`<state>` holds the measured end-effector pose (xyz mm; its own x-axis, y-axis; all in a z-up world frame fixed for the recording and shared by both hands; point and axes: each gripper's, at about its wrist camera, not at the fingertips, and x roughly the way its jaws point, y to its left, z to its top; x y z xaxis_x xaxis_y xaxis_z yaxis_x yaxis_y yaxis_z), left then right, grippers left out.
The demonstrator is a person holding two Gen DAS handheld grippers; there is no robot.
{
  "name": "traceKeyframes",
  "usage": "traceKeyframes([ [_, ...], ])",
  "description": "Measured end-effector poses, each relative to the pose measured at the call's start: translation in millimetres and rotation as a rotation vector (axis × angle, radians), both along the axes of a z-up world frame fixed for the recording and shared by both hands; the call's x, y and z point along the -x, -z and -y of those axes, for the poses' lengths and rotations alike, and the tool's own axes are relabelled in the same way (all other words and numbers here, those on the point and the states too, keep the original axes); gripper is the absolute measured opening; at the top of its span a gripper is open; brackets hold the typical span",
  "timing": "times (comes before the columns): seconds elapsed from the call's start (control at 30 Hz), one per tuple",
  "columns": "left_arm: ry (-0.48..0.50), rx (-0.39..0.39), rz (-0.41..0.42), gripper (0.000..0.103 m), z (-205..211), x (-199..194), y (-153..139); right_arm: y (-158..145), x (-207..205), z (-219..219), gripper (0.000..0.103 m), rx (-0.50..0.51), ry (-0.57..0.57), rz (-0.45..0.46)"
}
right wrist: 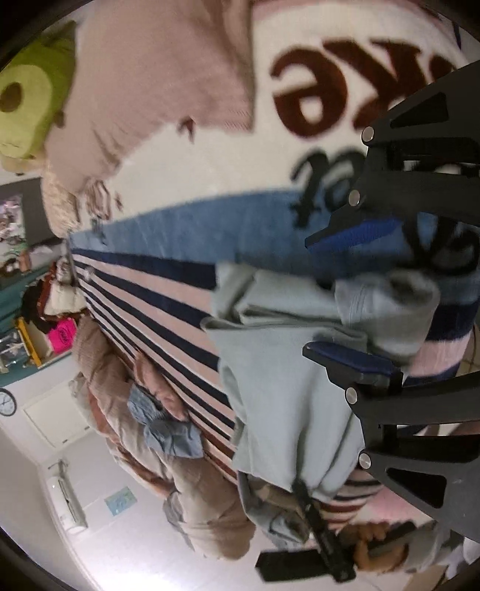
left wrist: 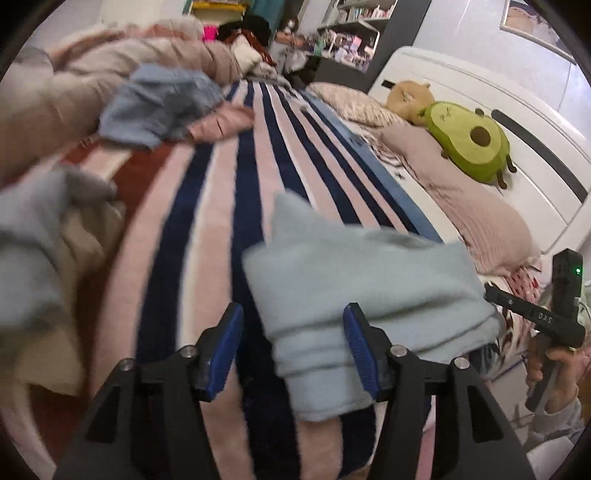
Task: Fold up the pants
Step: 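Carry the folded sweatpants with both tools toward the bed corner by the duvet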
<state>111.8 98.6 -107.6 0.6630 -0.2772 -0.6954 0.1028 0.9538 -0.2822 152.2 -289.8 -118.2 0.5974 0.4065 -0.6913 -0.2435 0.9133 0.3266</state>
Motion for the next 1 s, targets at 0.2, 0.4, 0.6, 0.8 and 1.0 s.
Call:
traceKeyframes([
  [0.2, 0.035, 0.035, -0.001, 0.056, 2.3, -20.9, -0.9, -14.3, -25.6, 1.0, 0.047, -0.013, -0.026, 0.015],
  [0.4, 0.052, 0.046, -0.048, 0.057, 10.5, -41.4, 19.2, 1.5, -45.7, -20.4, 0.047, 0.137, -0.088, -0.018],
  [0.6, 0.056, 0.063, -0.073, 0.060, 8.7, -51.2, 33.0, 15.1, -73.1, -14.0, 0.047, 0.072, -0.066, -0.052],
  [0.8, 0.053, 0.091, -0.091, 0.067, 3.0, -54.5, 41.2, 30.5, -94.3, -3.9, 0.046, 0.091, 0.002, -0.071],
  [1.0, 0.055, 0.113, -0.085, 0.066, 0.3, -50.2, 35.5, 16.5, -82.7, 8.4, 0.047, 0.103, 0.065, -0.023],
])
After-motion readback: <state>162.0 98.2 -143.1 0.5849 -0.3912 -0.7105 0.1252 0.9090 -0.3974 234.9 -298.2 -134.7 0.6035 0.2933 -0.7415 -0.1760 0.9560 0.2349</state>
